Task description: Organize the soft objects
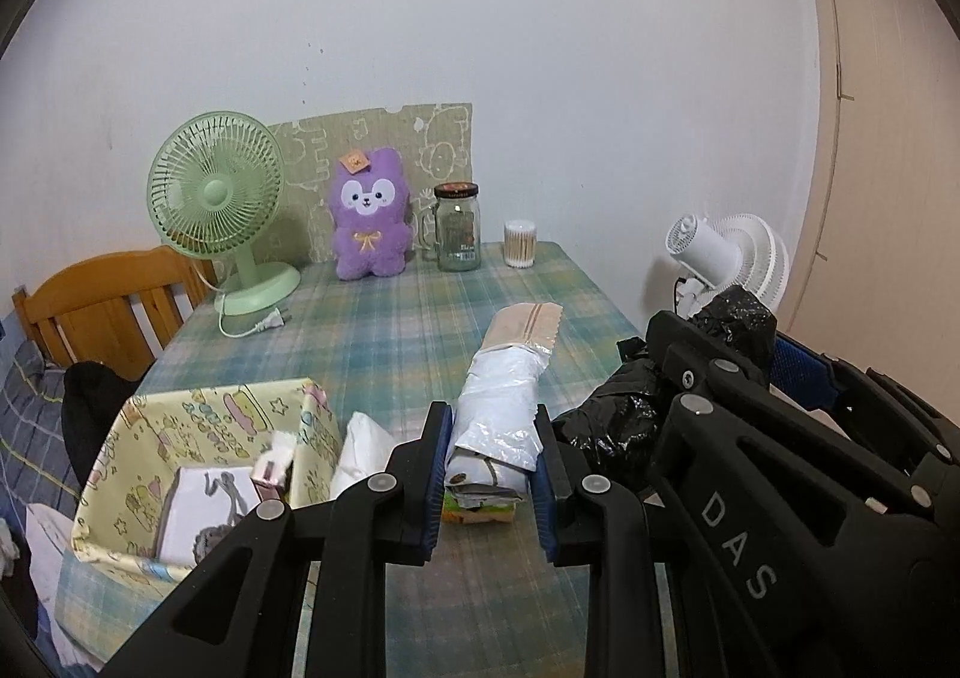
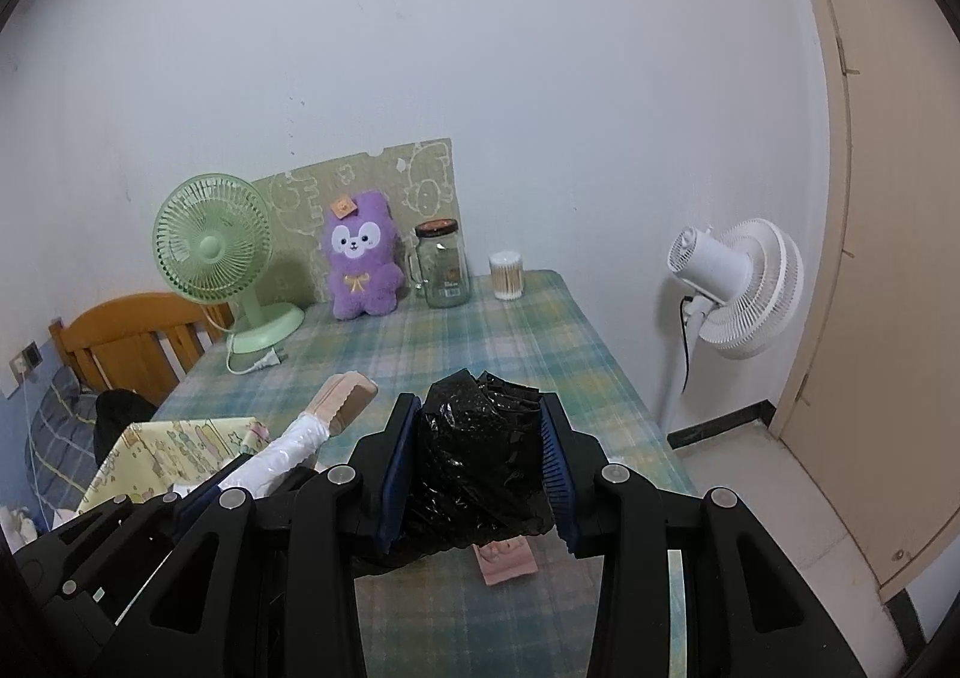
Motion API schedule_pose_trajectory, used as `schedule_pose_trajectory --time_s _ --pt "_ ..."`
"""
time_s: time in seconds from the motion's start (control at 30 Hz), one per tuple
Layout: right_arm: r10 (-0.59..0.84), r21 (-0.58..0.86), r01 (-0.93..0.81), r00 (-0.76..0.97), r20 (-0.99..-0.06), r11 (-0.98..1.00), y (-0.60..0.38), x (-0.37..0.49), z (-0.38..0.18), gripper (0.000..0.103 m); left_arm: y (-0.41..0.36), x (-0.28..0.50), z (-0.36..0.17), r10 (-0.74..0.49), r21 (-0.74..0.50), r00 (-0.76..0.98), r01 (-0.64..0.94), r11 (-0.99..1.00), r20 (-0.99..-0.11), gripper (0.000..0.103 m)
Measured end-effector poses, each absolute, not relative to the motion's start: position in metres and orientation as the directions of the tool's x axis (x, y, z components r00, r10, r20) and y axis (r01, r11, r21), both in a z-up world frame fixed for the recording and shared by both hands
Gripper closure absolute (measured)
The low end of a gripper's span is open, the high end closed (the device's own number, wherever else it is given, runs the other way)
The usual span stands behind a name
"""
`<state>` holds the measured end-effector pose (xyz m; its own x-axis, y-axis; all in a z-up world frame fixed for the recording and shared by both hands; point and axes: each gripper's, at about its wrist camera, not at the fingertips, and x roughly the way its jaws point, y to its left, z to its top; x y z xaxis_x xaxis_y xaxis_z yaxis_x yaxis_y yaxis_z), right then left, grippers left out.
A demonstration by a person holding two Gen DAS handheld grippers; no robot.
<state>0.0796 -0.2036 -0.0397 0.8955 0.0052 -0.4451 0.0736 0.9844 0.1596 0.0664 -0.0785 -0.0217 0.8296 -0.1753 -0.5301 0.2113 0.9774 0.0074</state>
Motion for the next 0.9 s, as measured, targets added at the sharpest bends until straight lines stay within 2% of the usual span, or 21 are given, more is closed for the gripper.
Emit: schedule_pose_trajectory --time_s 0.57,0.9 --pt "0.064 0.133 -0.007 0.902 -0.428 0.991 -0.161 0.094 -0.024 0.060 -0.040 0.074 -0.008 -0.130 0.017 0.854 0.160 0.987 -0.504 0.079" --pt "0.146 0.137 -0.097 0.897 -0.418 0.986 -0.119 0.110 -0.017 0.060 0.002 0.081 -0.002 -0.053 0.035 0.866 0.082 0.996 -0.497 0.079"
